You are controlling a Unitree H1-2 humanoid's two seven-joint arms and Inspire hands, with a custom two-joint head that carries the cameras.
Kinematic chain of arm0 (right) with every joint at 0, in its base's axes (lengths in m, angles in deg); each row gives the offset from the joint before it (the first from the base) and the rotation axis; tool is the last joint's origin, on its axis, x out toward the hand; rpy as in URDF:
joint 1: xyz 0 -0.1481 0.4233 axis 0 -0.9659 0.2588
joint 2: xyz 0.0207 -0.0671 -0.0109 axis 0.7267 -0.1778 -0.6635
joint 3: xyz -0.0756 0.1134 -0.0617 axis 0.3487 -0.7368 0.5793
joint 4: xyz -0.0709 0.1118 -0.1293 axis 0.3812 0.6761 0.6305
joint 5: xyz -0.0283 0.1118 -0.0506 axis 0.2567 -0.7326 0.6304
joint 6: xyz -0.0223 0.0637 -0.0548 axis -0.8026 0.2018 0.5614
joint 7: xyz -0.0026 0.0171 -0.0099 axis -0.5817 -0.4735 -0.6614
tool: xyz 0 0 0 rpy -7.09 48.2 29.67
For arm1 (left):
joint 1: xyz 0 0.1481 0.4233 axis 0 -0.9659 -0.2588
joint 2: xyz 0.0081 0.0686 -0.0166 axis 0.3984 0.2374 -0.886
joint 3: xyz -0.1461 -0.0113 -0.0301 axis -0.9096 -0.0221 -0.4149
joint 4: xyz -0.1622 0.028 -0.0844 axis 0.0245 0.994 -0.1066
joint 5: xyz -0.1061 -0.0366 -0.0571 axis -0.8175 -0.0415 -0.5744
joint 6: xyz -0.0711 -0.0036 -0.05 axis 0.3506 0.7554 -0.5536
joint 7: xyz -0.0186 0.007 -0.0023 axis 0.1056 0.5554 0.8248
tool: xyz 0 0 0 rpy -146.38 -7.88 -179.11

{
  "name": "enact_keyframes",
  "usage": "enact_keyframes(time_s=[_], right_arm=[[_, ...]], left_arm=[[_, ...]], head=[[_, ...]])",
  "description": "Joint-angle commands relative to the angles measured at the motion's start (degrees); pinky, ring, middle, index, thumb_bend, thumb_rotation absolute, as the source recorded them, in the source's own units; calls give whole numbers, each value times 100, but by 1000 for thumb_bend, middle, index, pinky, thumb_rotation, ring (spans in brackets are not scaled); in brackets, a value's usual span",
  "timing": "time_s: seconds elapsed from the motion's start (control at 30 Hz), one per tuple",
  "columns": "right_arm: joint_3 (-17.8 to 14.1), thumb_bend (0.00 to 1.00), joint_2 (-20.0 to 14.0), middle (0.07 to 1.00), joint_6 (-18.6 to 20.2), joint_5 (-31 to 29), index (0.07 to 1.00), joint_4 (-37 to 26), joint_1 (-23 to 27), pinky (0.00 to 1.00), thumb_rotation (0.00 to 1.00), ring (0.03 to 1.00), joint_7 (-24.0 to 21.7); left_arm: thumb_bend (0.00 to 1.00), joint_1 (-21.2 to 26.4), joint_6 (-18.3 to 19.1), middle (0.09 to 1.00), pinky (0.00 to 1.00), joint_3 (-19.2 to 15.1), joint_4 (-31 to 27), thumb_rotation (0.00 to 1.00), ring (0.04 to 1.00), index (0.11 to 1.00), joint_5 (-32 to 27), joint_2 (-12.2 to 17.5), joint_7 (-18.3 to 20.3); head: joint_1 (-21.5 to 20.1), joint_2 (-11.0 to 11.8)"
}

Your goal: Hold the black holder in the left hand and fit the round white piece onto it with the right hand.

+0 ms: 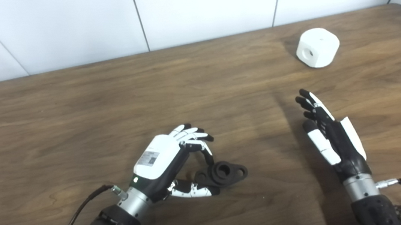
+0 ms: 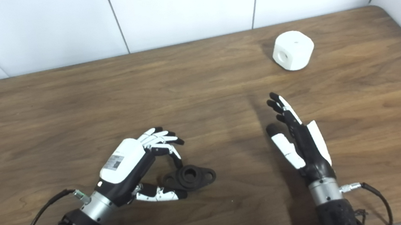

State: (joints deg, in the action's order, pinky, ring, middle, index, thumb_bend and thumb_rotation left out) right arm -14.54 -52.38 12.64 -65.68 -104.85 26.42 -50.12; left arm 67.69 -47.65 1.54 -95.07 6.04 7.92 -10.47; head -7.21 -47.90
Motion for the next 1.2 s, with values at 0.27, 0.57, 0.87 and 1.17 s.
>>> enact_keyframes(time_s=[0.27,0.57,0.87,1.17], right_arm=[[18,589,300,902,-128,-5,930,-146,-98,880,1000,916,130],[-4,590,261,909,-174,-64,933,-104,-102,911,1000,928,116],[-12,573,233,900,-235,-176,929,-84,-98,913,981,927,94],[-115,579,143,901,-132,-335,929,-359,-21,918,959,927,35]], left_arm=[[522,226,-269,771,926,-64,367,50,846,486,181,-117,-515],[522,301,-332,753,896,-17,382,50,835,485,315,-8,-531],[523,374,-560,728,885,-26,484,51,816,485,681,100,-788],[523,354,-697,716,871,-39,513,52,806,485,829,105,-894]], head=[[35,79],[86,105],[81,156],[71,252]])
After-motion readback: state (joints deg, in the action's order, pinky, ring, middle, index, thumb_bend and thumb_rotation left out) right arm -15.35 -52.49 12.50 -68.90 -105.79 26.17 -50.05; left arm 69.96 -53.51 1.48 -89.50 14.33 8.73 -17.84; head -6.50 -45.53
